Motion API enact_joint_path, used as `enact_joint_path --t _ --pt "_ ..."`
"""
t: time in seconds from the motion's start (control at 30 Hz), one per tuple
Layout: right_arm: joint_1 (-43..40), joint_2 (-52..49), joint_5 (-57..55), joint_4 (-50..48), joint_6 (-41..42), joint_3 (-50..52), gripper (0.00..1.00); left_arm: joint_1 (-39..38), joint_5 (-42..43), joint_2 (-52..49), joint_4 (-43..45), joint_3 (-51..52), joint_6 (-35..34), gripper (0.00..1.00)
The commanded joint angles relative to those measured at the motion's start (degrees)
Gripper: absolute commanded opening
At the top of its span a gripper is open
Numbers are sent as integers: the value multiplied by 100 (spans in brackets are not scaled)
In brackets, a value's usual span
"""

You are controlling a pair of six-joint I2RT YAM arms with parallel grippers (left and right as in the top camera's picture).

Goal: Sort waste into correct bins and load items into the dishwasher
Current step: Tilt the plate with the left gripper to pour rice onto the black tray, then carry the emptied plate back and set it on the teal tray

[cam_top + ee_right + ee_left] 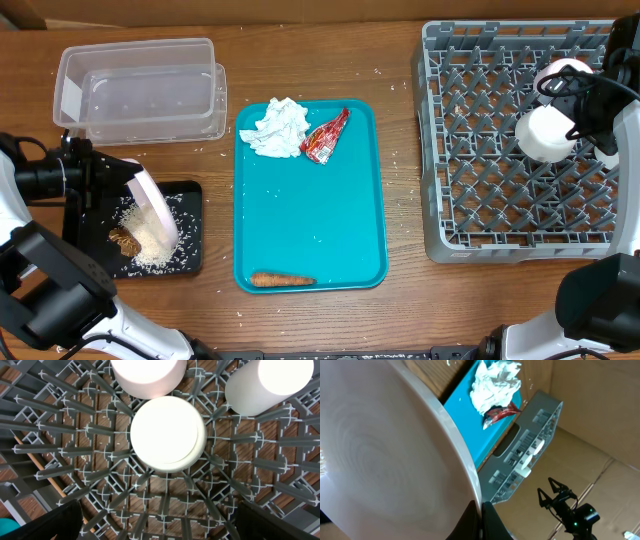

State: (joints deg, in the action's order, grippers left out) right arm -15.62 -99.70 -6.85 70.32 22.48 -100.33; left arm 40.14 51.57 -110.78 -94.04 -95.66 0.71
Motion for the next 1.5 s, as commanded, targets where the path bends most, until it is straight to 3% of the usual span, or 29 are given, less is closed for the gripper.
enact_joint_path --t 0.0,0.37,0.47,1.07,1.47 --pt "0 129 -42 -15 44 -127 100 155 428 140 81 179 431 4" --pt "0 129 -42 -15 44 -127 100 201 1132 140 -70 181 914 4" --pt "0 129 -42 -15 44 -127 100 238 949 140 92 181 494 4" --pt "0 129 -44 -15 44 -127 100 568 1303 140 -284 184 968 4" --pt "0 129 -42 -15 44 -127 100 542 1060 195 -284 254 1241 4"
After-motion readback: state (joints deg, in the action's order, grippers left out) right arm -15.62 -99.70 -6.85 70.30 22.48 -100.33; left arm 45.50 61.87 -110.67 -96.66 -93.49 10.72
